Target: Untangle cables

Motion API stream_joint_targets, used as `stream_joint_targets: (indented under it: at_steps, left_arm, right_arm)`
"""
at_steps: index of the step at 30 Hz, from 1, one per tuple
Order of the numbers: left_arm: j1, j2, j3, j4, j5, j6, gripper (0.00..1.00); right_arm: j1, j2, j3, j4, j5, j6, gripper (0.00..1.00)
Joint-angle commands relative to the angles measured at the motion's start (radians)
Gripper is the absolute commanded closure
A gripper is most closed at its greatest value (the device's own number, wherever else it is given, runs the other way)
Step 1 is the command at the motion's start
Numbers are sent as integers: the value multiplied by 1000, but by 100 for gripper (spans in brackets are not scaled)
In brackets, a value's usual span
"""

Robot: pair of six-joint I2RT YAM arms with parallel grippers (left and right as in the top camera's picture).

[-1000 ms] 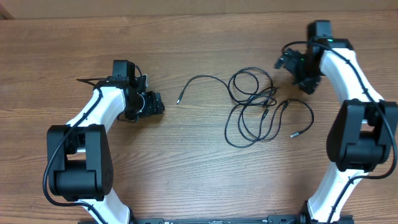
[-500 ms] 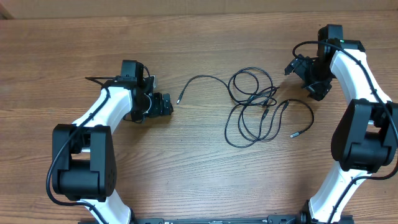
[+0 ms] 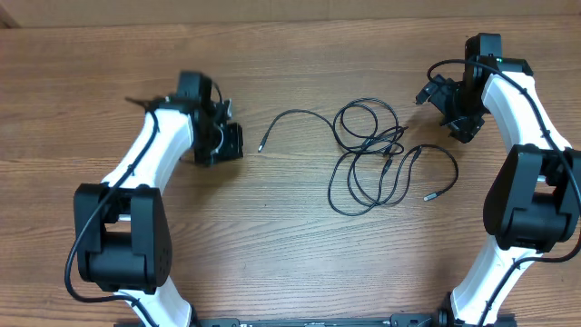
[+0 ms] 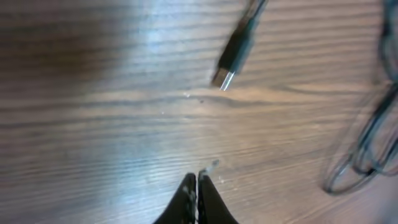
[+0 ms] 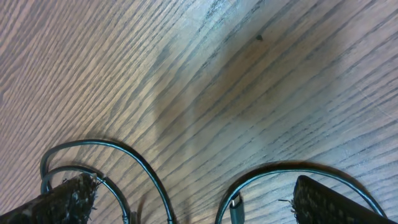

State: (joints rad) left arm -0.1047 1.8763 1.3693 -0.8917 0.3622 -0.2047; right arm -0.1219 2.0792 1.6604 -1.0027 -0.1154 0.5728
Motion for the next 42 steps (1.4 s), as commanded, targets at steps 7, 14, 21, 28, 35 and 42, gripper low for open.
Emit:
stream_joint_targets:
  at_steps: [7,14,21,28,35,42]
  left_arm:
    - [-137,0,448,-144,-34,-6,96]
    - [-323,9,496,-123,-153,-5,89]
    - [-490,66,491,-76,-213,-5,64]
    - [-594,161,491,-41,-213,-1,63]
    - [-642,274,491,52,-212,65,51]
    - [-648,341,491,140,-214,105,44]
  right_arm:
    - [3,-11,-5,6,10,-1,0]
    - [3,-11,-5,6,10,-1,0]
    - [3,-11,-5,6,10,-1,0]
    - [3,-11,-5,6,10,-1,0]
    - [3,-11,-5,6,10,-1,0]
    - [3,-11,-5,6,10,-1,0]
